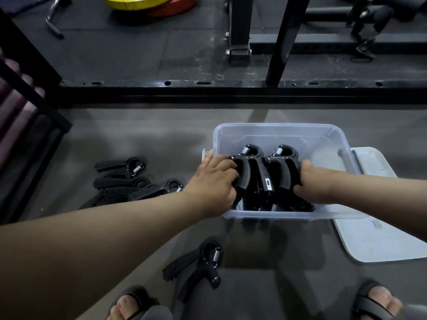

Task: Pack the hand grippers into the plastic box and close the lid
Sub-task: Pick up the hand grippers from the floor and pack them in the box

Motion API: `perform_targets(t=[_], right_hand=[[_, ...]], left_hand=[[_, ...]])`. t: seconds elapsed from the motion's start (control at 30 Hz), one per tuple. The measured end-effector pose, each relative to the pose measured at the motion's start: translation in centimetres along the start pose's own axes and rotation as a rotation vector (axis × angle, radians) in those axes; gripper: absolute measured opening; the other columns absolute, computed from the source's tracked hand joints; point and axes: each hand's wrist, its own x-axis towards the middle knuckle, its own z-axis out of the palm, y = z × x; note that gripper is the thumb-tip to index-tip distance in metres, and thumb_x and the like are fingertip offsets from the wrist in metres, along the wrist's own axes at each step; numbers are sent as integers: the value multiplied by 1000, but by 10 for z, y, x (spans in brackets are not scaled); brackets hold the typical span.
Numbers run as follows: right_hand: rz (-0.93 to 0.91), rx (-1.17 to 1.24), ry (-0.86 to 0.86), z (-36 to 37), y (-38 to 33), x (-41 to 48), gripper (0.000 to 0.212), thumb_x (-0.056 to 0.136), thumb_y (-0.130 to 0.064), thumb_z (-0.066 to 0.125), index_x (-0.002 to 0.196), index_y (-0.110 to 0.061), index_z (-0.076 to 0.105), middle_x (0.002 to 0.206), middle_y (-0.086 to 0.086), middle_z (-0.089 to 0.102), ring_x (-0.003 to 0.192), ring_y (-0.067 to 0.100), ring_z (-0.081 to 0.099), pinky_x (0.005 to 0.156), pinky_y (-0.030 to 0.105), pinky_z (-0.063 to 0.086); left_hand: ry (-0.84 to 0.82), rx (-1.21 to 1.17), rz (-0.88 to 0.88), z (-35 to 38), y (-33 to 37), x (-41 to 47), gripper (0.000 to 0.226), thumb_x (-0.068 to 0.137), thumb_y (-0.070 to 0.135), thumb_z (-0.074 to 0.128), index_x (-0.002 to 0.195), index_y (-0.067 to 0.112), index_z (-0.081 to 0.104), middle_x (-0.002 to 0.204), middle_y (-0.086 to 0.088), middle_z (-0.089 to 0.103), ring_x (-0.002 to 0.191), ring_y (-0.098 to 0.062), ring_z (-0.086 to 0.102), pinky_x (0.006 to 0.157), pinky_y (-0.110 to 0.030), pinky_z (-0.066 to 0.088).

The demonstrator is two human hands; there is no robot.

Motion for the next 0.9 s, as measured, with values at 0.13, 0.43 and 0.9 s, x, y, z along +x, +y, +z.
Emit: perform_targets(t=[0.13, 0.43, 0.9], right_hand=[[-11, -35, -16, -4, -1, -4, 48, 94, -34, 43, 126, 0, 29, 123, 21, 55, 102, 33, 56, 78, 34, 38], [25, 42, 113, -17, 11, 3, 34, 86, -46, 36, 99, -15, 39, 83, 7, 67, 84, 26, 63, 101, 49, 33], [-365, -101, 373, 4, -47, -7, 38, 92, -44, 41, 116, -15, 50, 120, 9, 46, 112, 33, 47, 91, 42, 41]], left_hand=[[-2, 2, 3, 1, -1, 0, 45, 78, 26, 44, 115, 14, 67, 131, 2, 55, 137, -19, 31, 121, -41, -4], [3, 5, 19, 2, -2, 0, 46, 77, 26, 43, 113, 13, 68, 127, 0, 57, 134, -22, 35, 121, -43, -1], [131, -235, -172, 3, -10, -5, 65, 87, 23, 37, 149, 6, 30, 159, -6, 20, 148, -18, 12, 121, -33, 0]])
